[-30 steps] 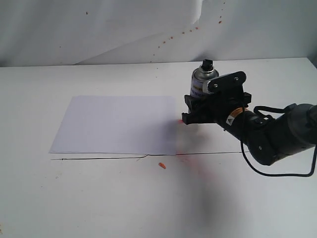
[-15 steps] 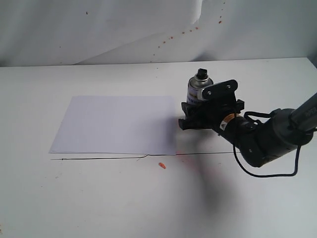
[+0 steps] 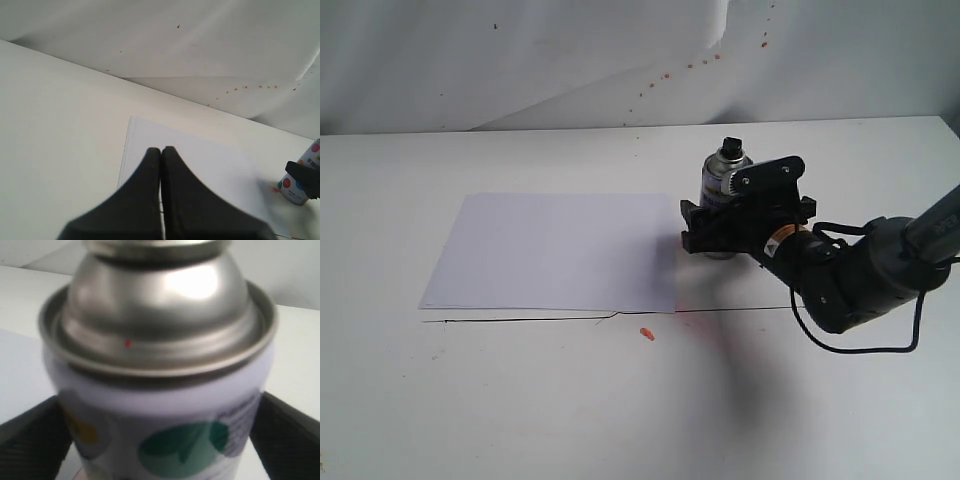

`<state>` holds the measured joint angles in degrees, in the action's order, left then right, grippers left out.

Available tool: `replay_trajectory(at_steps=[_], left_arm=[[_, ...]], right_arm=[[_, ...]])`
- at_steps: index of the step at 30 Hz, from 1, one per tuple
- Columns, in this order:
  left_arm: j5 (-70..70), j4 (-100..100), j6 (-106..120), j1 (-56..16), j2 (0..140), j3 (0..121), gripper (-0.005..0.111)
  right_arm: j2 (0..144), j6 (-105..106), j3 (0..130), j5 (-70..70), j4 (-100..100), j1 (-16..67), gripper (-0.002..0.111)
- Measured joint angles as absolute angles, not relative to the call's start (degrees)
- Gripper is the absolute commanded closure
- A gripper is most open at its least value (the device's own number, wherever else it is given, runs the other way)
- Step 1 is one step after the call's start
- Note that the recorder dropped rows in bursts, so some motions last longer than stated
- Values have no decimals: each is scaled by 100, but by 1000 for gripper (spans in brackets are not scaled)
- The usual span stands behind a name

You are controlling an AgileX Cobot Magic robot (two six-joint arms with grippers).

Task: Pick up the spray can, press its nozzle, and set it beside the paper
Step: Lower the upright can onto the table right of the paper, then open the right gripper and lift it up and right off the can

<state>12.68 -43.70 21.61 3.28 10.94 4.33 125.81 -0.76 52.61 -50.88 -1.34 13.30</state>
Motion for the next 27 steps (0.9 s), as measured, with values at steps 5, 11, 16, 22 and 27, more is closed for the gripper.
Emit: replay_trajectory(at_steps=[5, 11, 16, 22, 27], left_arm=[[1268, -4370, 2161, 328, 1094, 433, 107], [1268, -4370, 2161, 328, 1094, 433, 107], [1268, -4370, 2161, 328, 1094, 433, 107], [1268, -4370, 2161, 328, 1094, 433, 107], [1268, -4370, 2161, 328, 1094, 433, 107]], right_arm=[[12581, -76, 5261, -5041, -130, 1330, 15], [12232, -76, 5261, -4661, -107, 1409, 15], [11846, -64, 5127, -4487, -95, 1424, 15], [11406, -44, 4973, -4433, -72, 1424, 15], [10965, 0, 4899, -4332, -72, 1424, 15]])
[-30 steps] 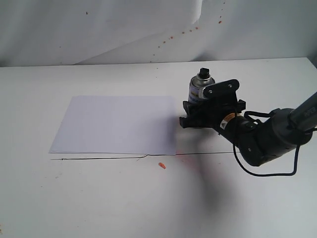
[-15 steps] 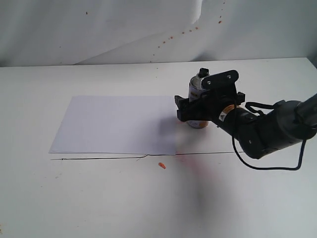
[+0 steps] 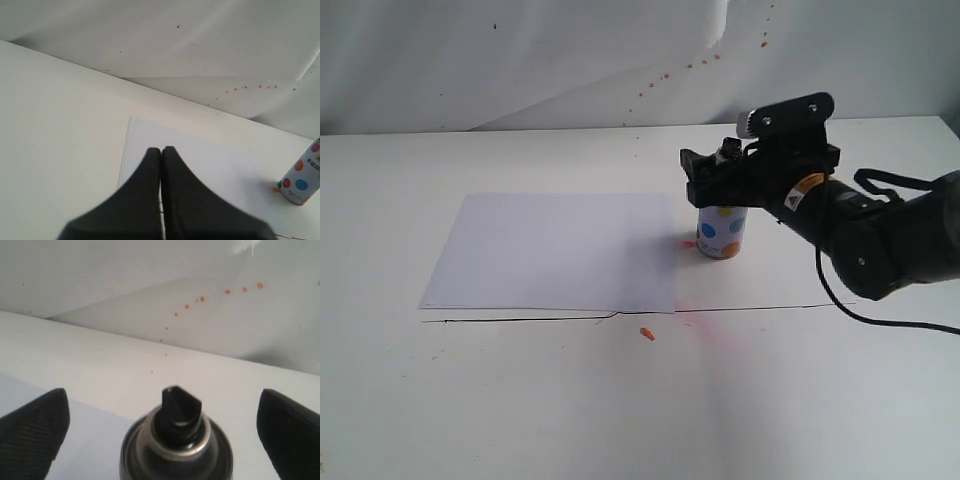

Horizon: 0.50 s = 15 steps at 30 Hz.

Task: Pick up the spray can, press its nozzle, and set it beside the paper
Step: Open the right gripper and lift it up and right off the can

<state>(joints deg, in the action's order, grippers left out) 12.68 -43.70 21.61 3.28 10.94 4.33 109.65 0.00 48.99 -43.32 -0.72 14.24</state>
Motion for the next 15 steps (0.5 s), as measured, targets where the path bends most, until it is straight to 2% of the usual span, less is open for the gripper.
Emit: replay_trajectory(at_steps=[6, 9, 11, 15], left_arm=[[1268, -4370, 2161, 328, 1094, 433, 107], [1265, -4370, 2161, 328, 1094, 433, 107], [1255, -4370, 2161, 328, 1094, 433, 107], [1255, -4370, 2161, 328, 1094, 433, 107]], right_arm=[[10267, 56, 4888, -4045, -40, 1424, 17], [9821, 67, 4785, -3839, 91, 1424, 22], [9486, 67, 4632, -3787, 215, 1424, 32], [8588, 67, 4229, -3729, 315, 1424, 67]])
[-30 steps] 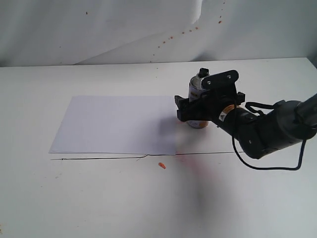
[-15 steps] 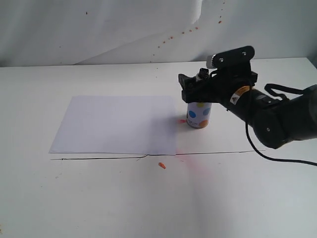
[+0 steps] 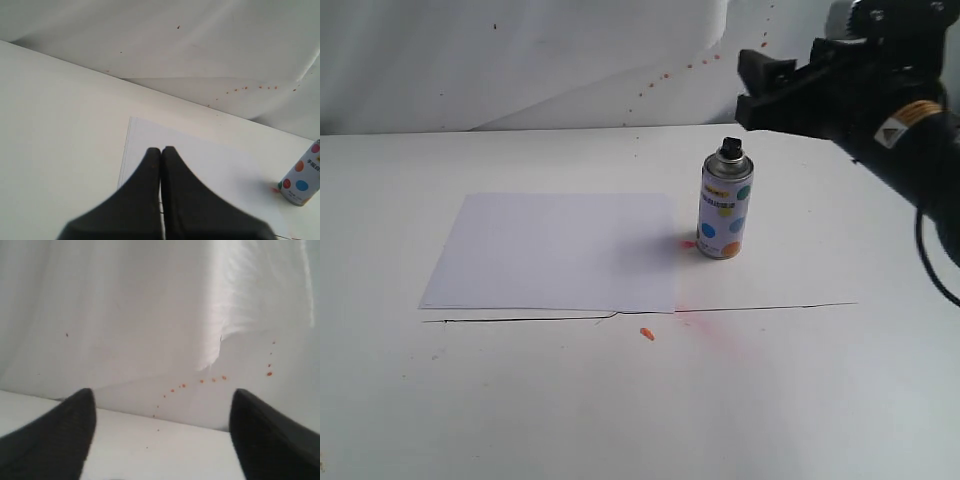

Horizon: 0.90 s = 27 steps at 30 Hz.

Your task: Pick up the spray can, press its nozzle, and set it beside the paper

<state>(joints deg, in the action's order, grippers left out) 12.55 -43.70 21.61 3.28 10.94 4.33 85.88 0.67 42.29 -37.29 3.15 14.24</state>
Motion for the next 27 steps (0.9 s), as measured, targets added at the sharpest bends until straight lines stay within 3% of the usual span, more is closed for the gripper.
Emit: replay_trajectory(at_steps=[5, 20, 27], left_arm=[[1255, -4370, 2161, 328, 1094, 433, 107], [1255, -4370, 2161, 328, 1094, 433, 107], [1255, -4370, 2161, 328, 1094, 433, 107]], right_arm=[[7343, 67, 3601, -3582, 314, 1469, 108], [4380, 67, 2439, -2762, 1012, 1469, 108], [3565, 67, 2414, -1453, 1142, 1469, 108]])
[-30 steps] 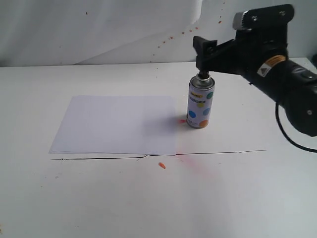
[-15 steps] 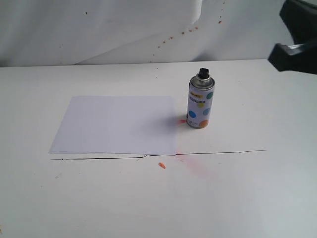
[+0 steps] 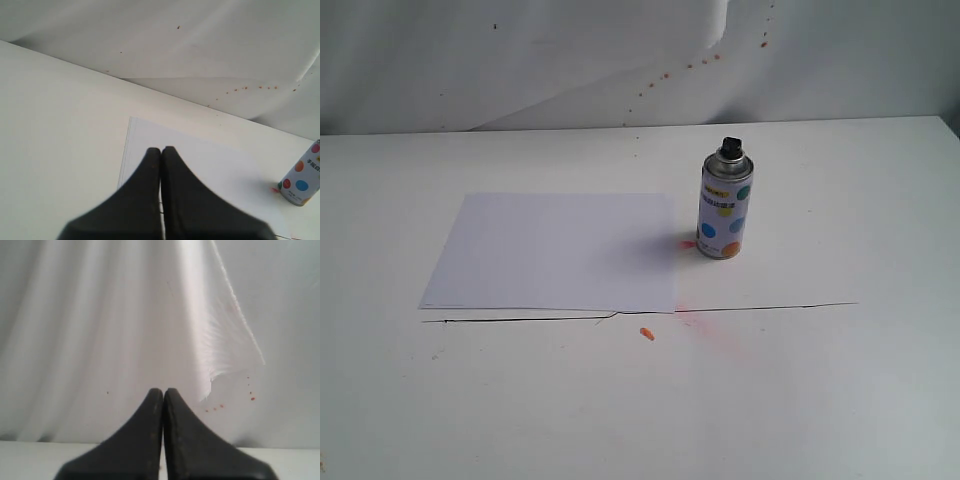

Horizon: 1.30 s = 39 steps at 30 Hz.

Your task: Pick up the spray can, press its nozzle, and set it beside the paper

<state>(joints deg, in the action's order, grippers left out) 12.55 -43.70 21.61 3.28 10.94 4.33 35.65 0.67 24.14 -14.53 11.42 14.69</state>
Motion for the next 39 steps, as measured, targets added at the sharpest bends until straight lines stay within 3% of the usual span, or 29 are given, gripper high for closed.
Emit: replay_trajectory(at_steps=[16, 23, 32, 39], left_arm=[[1255, -4370, 2161, 328, 1094, 433, 107], [1255, -4370, 2161, 328, 1094, 433, 107], [1255, -4370, 2161, 328, 1094, 433, 107], [1255, -4370, 2161, 328, 1094, 433, 107]], right_arm=[[3454, 782, 2414, -1095, 1216, 1469, 108], [3437, 1332, 2414, -79, 1230, 1437, 108], [2339, 1387, 2414, 1416, 1226, 37, 108], [1659, 1410, 2414, 1944, 1049, -105, 108]])
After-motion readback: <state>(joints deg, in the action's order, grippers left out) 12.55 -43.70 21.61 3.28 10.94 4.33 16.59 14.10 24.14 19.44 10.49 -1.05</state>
